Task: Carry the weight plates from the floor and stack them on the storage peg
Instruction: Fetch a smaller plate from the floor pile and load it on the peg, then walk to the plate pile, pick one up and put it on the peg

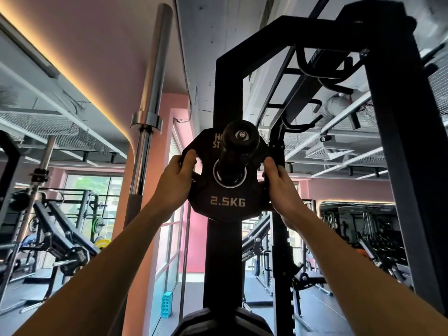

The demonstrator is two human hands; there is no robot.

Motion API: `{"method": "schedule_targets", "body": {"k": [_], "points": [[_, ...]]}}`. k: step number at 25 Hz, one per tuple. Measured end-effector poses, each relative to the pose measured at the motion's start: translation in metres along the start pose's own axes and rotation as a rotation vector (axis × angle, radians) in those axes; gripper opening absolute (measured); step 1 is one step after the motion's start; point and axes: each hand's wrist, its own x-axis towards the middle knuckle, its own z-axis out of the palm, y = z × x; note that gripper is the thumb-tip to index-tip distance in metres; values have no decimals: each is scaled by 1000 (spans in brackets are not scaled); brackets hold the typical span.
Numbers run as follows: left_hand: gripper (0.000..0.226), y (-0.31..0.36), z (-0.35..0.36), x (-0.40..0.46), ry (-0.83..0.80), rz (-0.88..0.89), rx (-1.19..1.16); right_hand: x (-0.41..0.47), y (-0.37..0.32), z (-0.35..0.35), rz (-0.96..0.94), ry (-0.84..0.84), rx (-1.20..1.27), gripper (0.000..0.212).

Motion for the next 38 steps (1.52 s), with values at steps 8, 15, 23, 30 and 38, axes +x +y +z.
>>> {"method": "schedule_targets", "body": {"k": [8, 15, 23, 30, 38], "points": [[47, -9, 3, 6, -10, -21, -5, 1, 2, 7, 35, 8, 9, 52], [48, -13, 5, 7, -43, -50, 49, 4, 1, 6, 82, 14, -90, 57], [46, -15, -3, -12, -82, -15, 274, -6, -2, 7, 59, 3, -304, 48], [39, -18, -23, -85, -128, -162, 326, -83, 17, -12, 73, -34, -531, 52], [32, 21, -40, -231, -143, -281, 326, -222, 6, -49, 107, -86, -442, 32]]}}
